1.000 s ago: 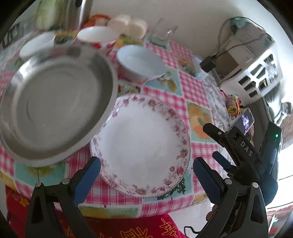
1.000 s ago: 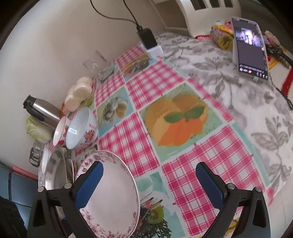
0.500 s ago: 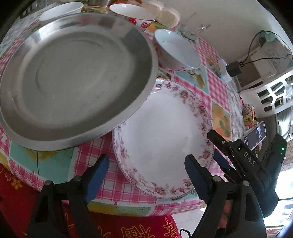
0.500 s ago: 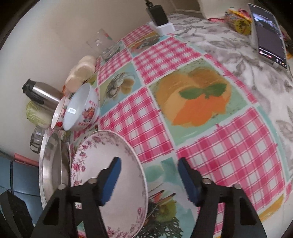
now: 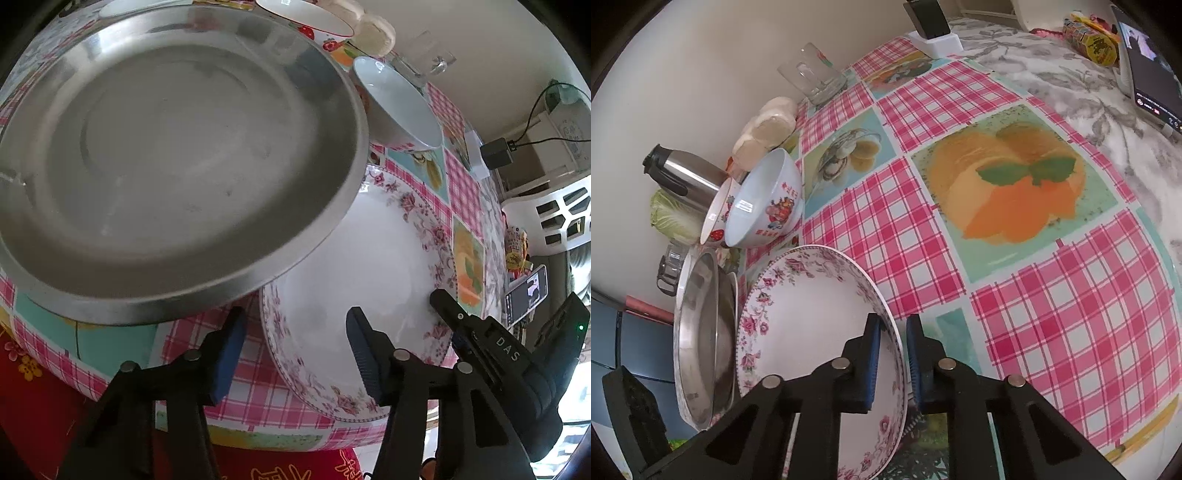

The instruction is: Organize plates and bowls

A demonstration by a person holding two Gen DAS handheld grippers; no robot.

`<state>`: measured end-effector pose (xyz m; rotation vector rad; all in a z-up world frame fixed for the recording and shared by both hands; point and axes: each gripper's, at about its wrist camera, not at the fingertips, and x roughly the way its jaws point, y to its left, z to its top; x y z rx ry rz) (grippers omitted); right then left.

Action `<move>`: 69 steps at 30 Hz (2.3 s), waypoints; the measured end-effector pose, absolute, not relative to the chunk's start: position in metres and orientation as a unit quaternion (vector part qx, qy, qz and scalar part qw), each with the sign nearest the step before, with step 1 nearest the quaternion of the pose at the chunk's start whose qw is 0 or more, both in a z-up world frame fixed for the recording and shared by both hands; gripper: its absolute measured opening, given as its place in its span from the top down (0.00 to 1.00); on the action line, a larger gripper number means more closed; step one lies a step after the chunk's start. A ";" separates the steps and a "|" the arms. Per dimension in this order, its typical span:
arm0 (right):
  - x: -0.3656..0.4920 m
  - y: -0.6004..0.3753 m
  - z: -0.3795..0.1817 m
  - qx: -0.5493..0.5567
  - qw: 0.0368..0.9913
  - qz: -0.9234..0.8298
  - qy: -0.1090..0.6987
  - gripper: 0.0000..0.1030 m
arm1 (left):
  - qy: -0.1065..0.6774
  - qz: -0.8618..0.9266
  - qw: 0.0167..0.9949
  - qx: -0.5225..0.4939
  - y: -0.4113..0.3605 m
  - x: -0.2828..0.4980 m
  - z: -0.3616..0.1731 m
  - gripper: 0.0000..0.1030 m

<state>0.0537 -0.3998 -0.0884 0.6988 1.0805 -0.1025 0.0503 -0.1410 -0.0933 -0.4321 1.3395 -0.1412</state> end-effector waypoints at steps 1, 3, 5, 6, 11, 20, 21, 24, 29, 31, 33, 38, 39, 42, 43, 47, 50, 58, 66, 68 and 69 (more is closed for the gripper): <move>0.054 -0.399 -0.088 0.323 0.800 -0.047 0.503 0.87 | 0.614 -0.064 0.761 -0.199 -0.142 0.050 -0.093 0.48; 0.054 -0.399 -0.087 0.316 0.802 -0.047 0.505 0.87 | 0.614 -0.066 0.761 -0.199 -0.142 0.050 -0.094 0.53; 0.054 -0.400 -0.087 0.315 0.801 -0.048 0.506 0.87 | 0.613 -0.068 0.762 -0.199 -0.143 0.050 -0.094 0.56; 0.054 -0.401 -0.087 0.318 0.800 -0.049 0.506 0.87 | 0.612 -0.067 0.763 -0.198 -0.145 0.051 -0.094 0.56; 0.046 -0.413 -0.085 0.310 0.803 -0.076 0.504 0.87 | 0.609 -0.067 0.765 -0.198 -0.144 0.051 -0.094 0.58; 0.030 -0.439 -0.090 0.359 0.790 -0.082 0.491 0.87 | 0.599 -0.093 0.769 -0.202 -0.164 0.060 -0.096 0.58; 0.029 -0.440 -0.090 0.361 0.790 -0.081 0.490 0.88 | 0.598 -0.097 0.770 -0.202 -0.166 0.061 -0.095 0.58; 0.027 -0.442 -0.091 0.371 0.789 -0.074 0.484 0.87 | 0.595 -0.105 0.768 -0.211 -0.174 0.067 -0.098 0.58; 0.024 -0.446 -0.093 0.387 0.787 -0.067 0.476 0.87 | 0.584 -0.101 0.776 -0.216 -0.177 0.071 -0.098 0.58; 0.024 -0.446 -0.094 0.390 0.787 -0.065 0.473 0.88 | 0.579 -0.098 0.779 -0.218 -0.178 0.073 -0.099 0.64; 0.023 -0.447 -0.095 0.392 0.788 -0.063 0.471 0.88 | 0.575 -0.092 0.783 -0.218 -0.173 0.071 -0.099 0.71; 0.025 -0.445 -0.095 0.387 0.791 -0.065 0.469 0.87 | 0.562 -0.100 0.790 -0.221 -0.173 0.076 -0.102 0.76; 0.026 -0.444 -0.095 0.384 0.793 -0.065 0.469 0.87 | 0.561 -0.101 0.791 -0.223 -0.172 0.075 -0.101 0.76; 0.028 -0.442 -0.095 0.379 0.796 -0.065 0.467 0.87 | 0.557 -0.109 0.792 -0.227 -0.168 0.076 -0.102 0.76; 0.030 -0.441 -0.095 0.379 0.797 -0.065 0.467 0.87 | 0.556 -0.111 0.792 -0.228 -0.167 0.076 -0.102 0.76; 0.032 -0.438 -0.090 0.360 0.799 -0.070 0.477 0.88 | 0.557 -0.113 0.793 -0.219 -0.169 0.076 -0.100 0.77; 0.033 -0.434 -0.079 0.327 0.814 -0.077 0.474 0.88 | 0.559 -0.117 0.794 -0.209 -0.175 0.076 -0.099 0.77; 0.029 -0.437 -0.065 0.302 0.834 -0.070 0.457 0.87 | 0.556 -0.137 0.796 -0.195 -0.178 0.074 -0.093 0.78; 0.025 -0.438 -0.063 0.303 0.836 -0.070 0.453 0.87 | 0.538 -0.155 0.807 -0.185 -0.181 0.076 -0.079 0.78; 0.023 -0.438 -0.060 0.300 0.838 -0.070 0.451 0.87 | 0.535 -0.159 0.810 -0.183 -0.181 0.076 -0.076 0.78; 0.023 -0.439 -0.058 0.300 0.839 -0.070 0.449 0.87 | 0.532 -0.161 0.811 -0.182 -0.182 0.076 -0.075 0.78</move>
